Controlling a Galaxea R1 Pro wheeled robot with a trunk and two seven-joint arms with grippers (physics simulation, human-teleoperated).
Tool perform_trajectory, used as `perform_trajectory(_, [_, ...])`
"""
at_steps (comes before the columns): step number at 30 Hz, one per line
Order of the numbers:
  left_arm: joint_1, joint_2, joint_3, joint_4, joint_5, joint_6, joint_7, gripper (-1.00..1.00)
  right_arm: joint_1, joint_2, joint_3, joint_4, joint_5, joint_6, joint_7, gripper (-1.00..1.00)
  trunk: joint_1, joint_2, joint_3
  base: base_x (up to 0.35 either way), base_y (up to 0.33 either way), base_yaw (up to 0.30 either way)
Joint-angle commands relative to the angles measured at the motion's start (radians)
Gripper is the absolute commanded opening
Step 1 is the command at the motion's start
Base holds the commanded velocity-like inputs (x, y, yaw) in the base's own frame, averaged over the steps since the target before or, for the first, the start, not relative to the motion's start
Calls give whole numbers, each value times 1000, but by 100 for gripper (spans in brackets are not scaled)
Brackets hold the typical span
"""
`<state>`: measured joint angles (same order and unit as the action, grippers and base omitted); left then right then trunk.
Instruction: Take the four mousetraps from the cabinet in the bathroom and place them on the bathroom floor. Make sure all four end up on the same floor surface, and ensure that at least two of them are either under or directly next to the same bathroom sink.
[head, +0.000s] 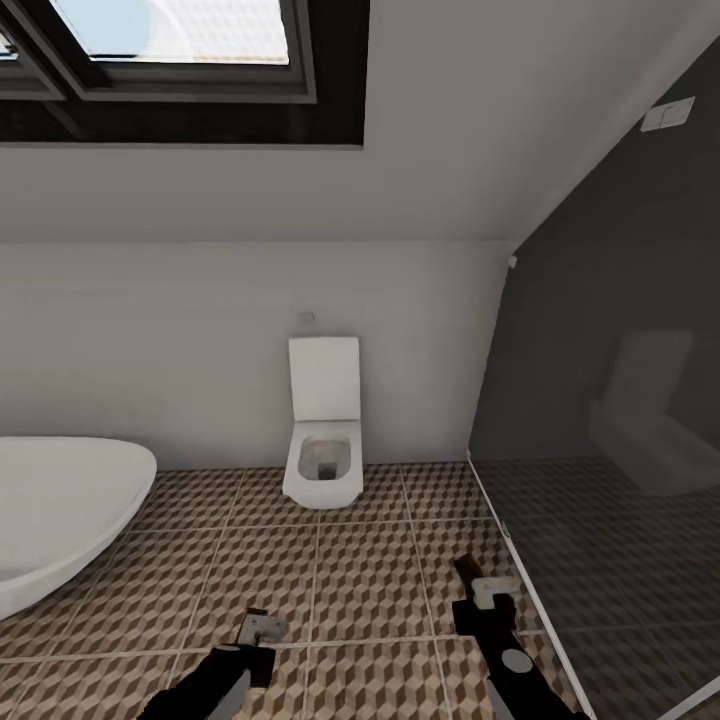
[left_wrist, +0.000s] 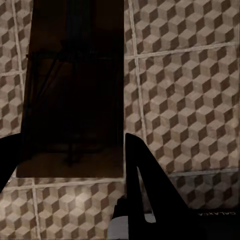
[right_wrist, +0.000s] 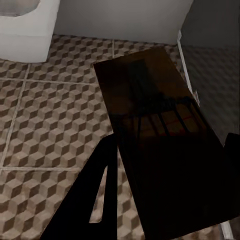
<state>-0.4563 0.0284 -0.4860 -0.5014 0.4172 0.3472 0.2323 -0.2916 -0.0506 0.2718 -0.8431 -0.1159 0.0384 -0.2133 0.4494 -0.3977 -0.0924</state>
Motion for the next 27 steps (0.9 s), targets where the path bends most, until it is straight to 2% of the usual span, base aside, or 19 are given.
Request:
perform_trajectory(1, [-12,2,-8,-13,8,9,14,-100,-25,1,6,-10,-8,35,-13,-100,1,-2,-3,0,0,0])
perform_trajectory(4, [-71,17,3,-23,8,49,24,-100,-89,27,7,-18,-1,90,-19,-100,1,-2,-3,0,0,0])
perform_trajectory(8, [-121,22,18,-34,7,134,27,-100,-124,70,7,-13,2,143,-21,-100,1,-2,-3,0,0,0])
perform_trajectory(10, [-130,17,20,-53,7,132,26,-100,-129,85,7,5,3,152,-21,-100,1,-2,-3,0,0,0])
perform_trajectory(12, [-133,14,18,-62,7,102,23,-100,-132,95,7,15,10,156,-21,-100,1,-2,-3,0,0,0])
perform_trajectory(15, [-135,4,15,-69,7,75,20,-100,-133,101,8,23,19,157,-21,-100,1,-2,-3,0,0,0])
perform_trajectory(21, [-136,-21,12,-85,6,67,21,-100,-133,103,9,20,21,158,-17,-100,1,-2,-3,0,0,0])
perform_trajectory(27, [-136,-26,12,-105,6,68,22,-100,-133,103,9,12,21,158,-18,-100,1,-2,-3,75,61,0])
